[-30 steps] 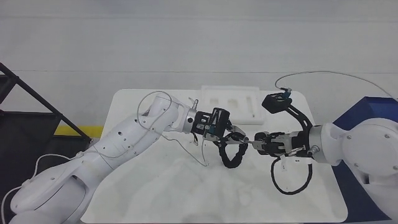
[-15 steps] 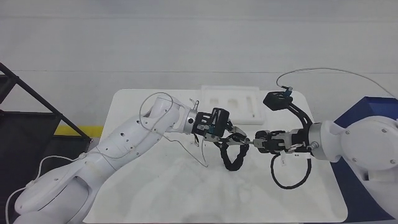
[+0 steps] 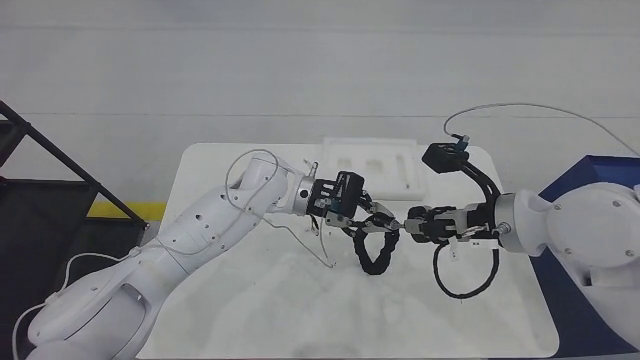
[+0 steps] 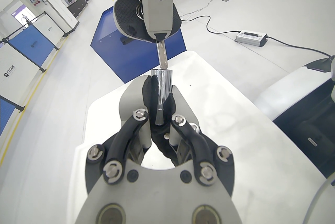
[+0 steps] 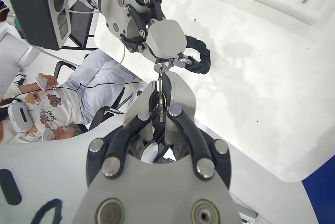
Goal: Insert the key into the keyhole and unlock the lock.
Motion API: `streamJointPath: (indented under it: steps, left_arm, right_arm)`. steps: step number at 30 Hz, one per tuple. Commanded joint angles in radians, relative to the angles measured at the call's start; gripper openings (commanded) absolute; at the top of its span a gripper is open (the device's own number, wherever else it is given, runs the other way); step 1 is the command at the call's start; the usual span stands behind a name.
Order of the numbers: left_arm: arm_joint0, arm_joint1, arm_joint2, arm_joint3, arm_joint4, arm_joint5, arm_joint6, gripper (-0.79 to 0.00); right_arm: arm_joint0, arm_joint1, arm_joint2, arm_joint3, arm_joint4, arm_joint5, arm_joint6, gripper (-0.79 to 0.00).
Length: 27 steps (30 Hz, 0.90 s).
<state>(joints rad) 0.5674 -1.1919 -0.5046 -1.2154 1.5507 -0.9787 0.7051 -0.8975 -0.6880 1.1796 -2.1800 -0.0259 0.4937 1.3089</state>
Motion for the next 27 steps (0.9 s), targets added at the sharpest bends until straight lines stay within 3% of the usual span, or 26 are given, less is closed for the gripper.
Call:
streamJointPath:
  steps: [1, 14, 27]
  left_arm:
    - [0.007, -0.003, 0.000, 0.013, -0.006, -0.001, 0.013, -0.785]
    - [0.031, -0.027, 0.016, 0.091, 0.018, 0.014, 0.125, -0.785]
    - [0.026, -0.043, 0.021, 0.114, 0.039, 0.014, 0.151, -0.785]
  right_arm:
    - [-0.002, 0.000, -0.001, 0.002, 0.002, 0.012, -0.008, -0.785]
    - [-0.042, 0.003, 0.014, -0.007, 0.033, 0.065, -0.062, -0.785]
    - [-0.039, 0.003, 0.001, 0.005, 0.040, 0.064, -0.065, -0.785]
